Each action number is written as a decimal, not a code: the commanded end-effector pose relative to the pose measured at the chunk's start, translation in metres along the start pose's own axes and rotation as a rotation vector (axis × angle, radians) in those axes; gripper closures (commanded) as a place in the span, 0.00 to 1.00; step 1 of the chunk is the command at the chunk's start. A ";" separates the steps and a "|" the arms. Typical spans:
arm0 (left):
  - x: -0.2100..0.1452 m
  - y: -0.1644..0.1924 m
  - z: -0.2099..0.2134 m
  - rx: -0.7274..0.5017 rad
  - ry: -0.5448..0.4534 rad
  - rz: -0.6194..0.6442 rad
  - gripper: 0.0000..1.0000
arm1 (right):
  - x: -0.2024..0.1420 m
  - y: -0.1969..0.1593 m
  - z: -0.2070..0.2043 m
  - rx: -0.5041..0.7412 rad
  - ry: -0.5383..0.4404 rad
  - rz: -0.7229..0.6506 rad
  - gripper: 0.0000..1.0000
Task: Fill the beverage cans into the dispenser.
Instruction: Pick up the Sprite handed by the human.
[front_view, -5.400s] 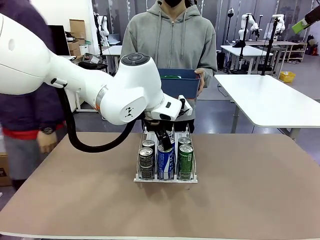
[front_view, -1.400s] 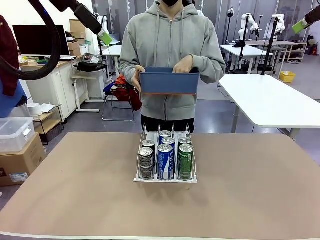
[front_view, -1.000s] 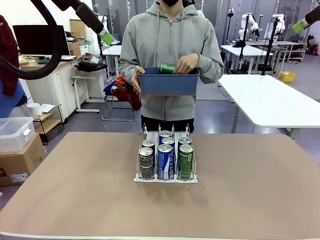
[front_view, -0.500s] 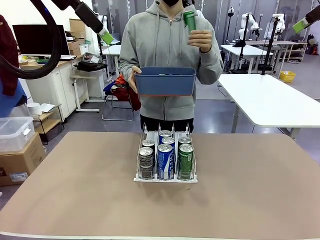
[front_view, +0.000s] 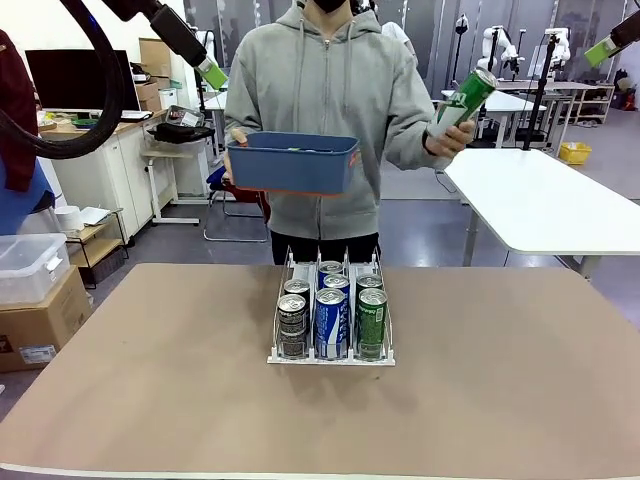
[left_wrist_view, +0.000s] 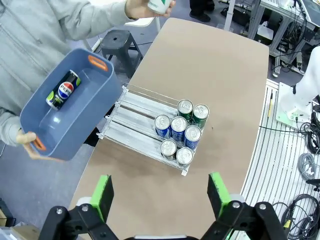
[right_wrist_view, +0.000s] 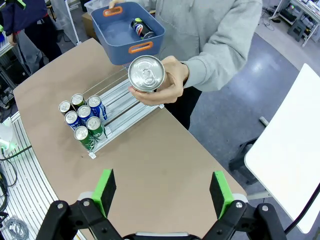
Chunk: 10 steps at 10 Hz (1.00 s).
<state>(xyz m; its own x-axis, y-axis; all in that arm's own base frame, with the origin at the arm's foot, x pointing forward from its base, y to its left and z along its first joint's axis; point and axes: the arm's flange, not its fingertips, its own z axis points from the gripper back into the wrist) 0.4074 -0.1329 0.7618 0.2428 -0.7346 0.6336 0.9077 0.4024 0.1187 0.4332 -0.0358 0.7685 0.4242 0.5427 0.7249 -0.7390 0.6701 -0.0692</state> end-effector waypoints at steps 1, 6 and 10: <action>-0.003 -0.002 0.002 -0.014 -0.002 0.020 0.00 | -0.001 0.001 0.000 0.002 0.001 -0.001 0.00; -0.003 -0.002 0.002 -0.014 -0.002 0.020 0.00 | -0.001 0.001 0.000 0.002 0.001 -0.001 0.00; -0.003 -0.002 0.002 -0.014 -0.002 0.020 0.00 | 0.000 0.000 0.000 0.000 0.000 0.000 0.00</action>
<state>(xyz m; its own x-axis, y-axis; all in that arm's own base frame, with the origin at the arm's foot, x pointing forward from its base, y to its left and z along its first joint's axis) 0.4074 -0.1328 0.7617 0.2431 -0.7347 0.6334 0.9078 0.4023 0.1183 0.4332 -0.0358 0.7685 0.4242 0.5427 0.7249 -0.7390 0.6701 -0.0693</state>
